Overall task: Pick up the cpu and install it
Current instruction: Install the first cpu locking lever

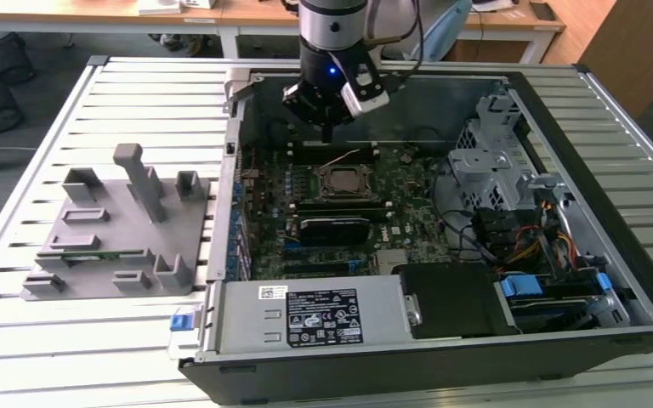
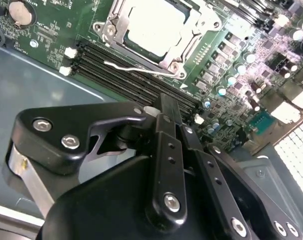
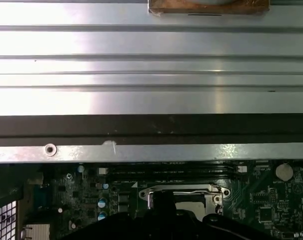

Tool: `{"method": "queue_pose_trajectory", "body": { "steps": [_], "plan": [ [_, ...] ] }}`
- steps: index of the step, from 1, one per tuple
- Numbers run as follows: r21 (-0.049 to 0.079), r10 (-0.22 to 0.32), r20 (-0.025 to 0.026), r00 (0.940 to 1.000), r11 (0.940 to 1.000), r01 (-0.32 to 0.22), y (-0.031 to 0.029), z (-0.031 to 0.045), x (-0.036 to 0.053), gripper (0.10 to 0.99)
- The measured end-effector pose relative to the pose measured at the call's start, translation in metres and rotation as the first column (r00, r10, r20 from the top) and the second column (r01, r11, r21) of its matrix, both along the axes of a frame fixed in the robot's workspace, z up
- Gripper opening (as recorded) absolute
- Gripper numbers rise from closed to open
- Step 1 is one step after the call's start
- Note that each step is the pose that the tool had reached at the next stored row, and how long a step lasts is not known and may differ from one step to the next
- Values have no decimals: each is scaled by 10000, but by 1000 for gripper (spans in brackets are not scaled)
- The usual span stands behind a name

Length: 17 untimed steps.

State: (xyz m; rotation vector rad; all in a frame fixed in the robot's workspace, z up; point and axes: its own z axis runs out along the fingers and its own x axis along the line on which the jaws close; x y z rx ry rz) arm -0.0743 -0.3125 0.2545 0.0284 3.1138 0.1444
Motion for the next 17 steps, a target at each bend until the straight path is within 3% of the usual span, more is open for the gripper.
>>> {"method": "queue_pose_trajectory", "body": {
  "steps": [7,17],
  "plan": [
    [0,125,0,9999,9999,-125,-11,-10,46,106],
    [2,124,1,9999,9999,-124,-82,-20,46,106]
  ]
}}
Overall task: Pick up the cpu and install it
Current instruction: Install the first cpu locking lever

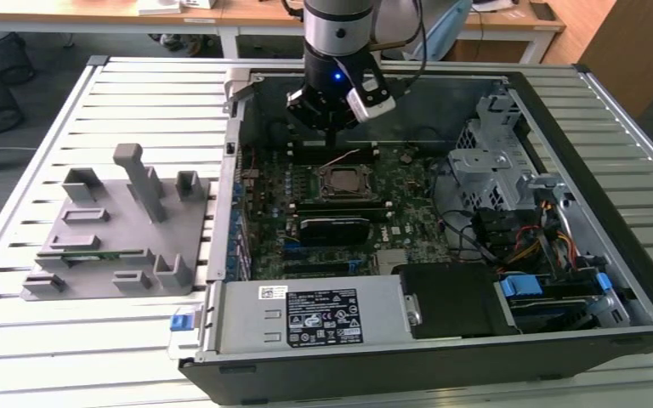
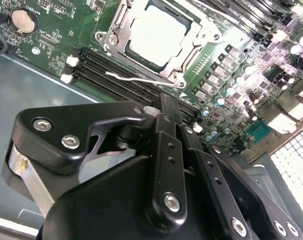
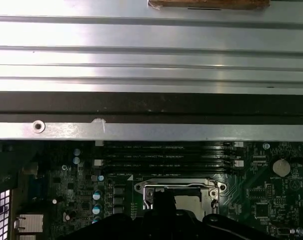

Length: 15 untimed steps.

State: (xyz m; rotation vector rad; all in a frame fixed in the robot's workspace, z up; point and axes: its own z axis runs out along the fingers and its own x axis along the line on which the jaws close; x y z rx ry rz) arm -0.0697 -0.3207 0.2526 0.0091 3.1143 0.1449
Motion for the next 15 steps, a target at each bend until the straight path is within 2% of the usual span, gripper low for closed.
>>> {"method": "queue_pose_trajectory", "body": {
  "steps": [15],
  "plan": [
    [-1,2,0,10000,10000,-2,-8,-4,10,106]
  ]
}}
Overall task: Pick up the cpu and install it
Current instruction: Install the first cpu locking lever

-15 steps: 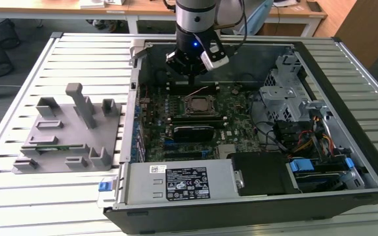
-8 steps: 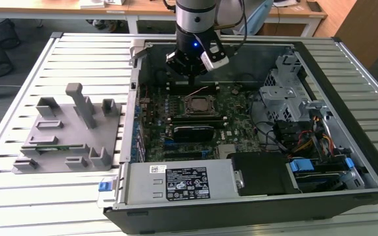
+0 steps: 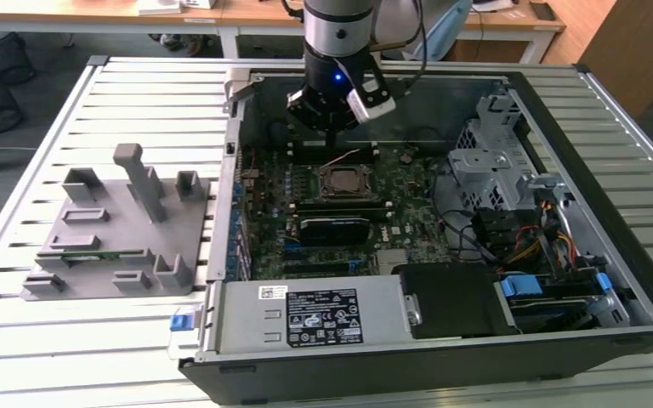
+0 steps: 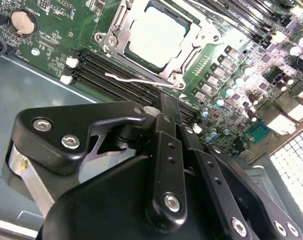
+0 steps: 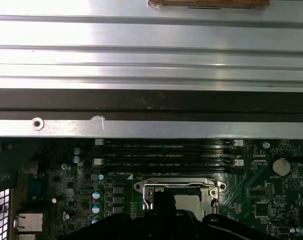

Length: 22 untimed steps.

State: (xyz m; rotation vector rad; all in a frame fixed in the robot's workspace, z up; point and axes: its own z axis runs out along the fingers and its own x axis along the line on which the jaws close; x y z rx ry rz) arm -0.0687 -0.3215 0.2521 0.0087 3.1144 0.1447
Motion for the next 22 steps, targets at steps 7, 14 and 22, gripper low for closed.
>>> {"method": "queue_pose_trajectory", "body": {
  "steps": [7,14,22],
  "plan": [
    [1,-1,0,10000,10000,1,0,-29,130,106],
    [0,31,5,10000,10000,-31,26,-95,137,106],
    [1,379,13,9993,9993,-379,57,-167,148,106]
  ]
}}
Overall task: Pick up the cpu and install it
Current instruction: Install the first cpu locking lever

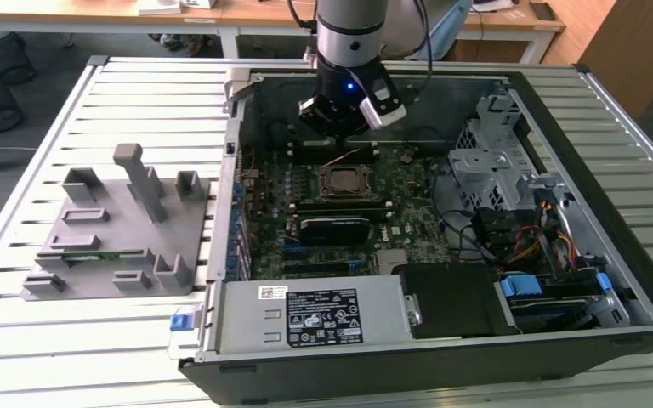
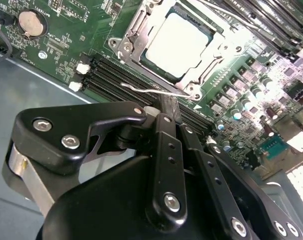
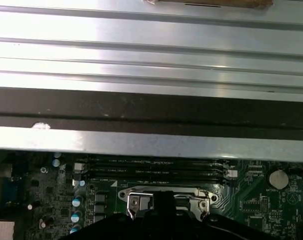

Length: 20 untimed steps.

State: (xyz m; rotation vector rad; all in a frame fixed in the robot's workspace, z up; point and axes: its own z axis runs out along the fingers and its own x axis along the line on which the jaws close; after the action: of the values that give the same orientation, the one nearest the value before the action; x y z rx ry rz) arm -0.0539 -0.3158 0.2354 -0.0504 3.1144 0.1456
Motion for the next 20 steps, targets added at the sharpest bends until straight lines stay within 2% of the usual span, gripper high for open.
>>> {"method": "queue_pose_trajectory", "body": {
  "steps": [15,20],
  "plan": [
    [-11,2,-1,10000,10000,-2,49,-111,63,106],
    [-12,1,-1,10000,10000,-1,57,-124,76,106]
  ]
}}
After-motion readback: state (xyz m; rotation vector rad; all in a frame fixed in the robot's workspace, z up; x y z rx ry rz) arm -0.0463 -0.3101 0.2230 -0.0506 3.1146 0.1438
